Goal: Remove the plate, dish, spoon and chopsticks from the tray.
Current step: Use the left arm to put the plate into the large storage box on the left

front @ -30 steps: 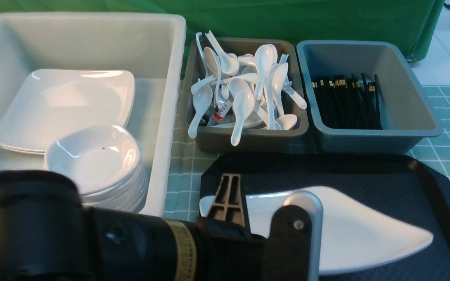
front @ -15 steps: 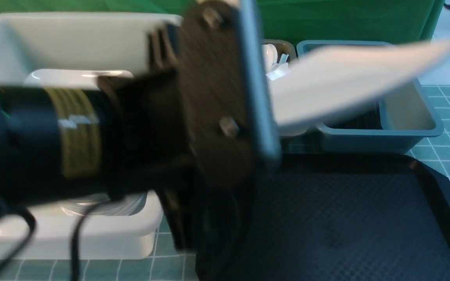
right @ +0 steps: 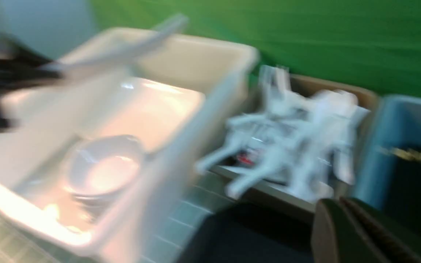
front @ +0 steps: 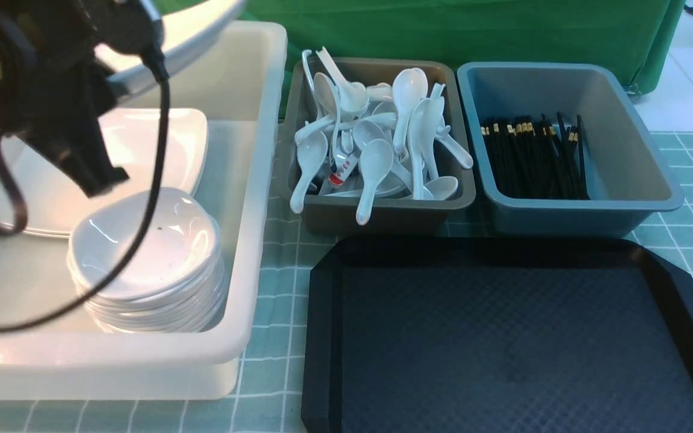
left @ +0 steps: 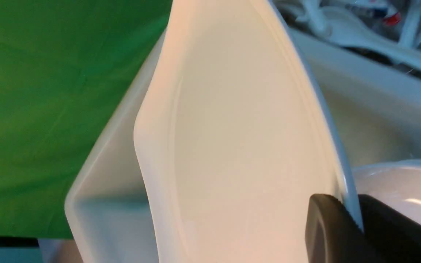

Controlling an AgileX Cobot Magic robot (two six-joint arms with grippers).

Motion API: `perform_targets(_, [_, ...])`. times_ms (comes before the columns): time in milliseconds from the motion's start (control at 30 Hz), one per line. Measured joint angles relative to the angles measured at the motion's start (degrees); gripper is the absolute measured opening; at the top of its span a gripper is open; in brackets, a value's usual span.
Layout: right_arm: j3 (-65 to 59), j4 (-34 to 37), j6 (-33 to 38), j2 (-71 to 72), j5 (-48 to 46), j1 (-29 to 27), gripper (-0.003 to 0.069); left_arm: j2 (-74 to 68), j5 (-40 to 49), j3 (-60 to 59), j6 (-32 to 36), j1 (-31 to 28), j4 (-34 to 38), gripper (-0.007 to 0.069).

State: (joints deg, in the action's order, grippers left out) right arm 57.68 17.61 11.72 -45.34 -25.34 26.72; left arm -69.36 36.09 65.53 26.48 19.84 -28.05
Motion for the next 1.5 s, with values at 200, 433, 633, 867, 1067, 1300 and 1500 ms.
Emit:
perform_targets(200, [0.0, 5.6, 7.8, -3.0, 0.4, 1.2, 0.002, -11.4, -6.3, 0.0, 2.1, -8.2, -1.2, 0.0029])
perform_targets(433, [0.0, 5.7, 9.3, -3.2, -3.6, 1.4, 0.002, -21.6, -9.3, 1.2, 2.3, -12.0, -5.5, 0.0029])
perform_targets(633, [0.0, 5.7, 10.4, -3.2, -6.9, 1.4, 0.002, -25.8, -9.5, 3.9, 1.4, -12.4, -6.4, 0.0029])
perform_targets(867, [0.0, 5.7, 11.4, -3.2, -9.9, 1.4, 0.002, -28.7, -9.7, 5.6, -0.2, -12.4, -6.5, 0.0024])
perform_targets(1067, [0.0, 5.7, 11.5, -3.2, -10.2, 1.4, 0.002, -29.3, -9.7, 5.6, -1.0, -12.4, -4.1, 0.005])
perform_targets(1300, [0.0, 5.7, 11.5, -3.2, -10.2, 1.4, 0.002, -29.3, -10.1, 5.6, -1.1, -12.4, -1.8, 0.0196])
perform_targets(1500, [0.0, 5.7, 11.5, -3.2, -11.4, 1.4, 0.002, -29.3, -10.1, 5.6, -1.1, -12.4, -0.8, 0.03])
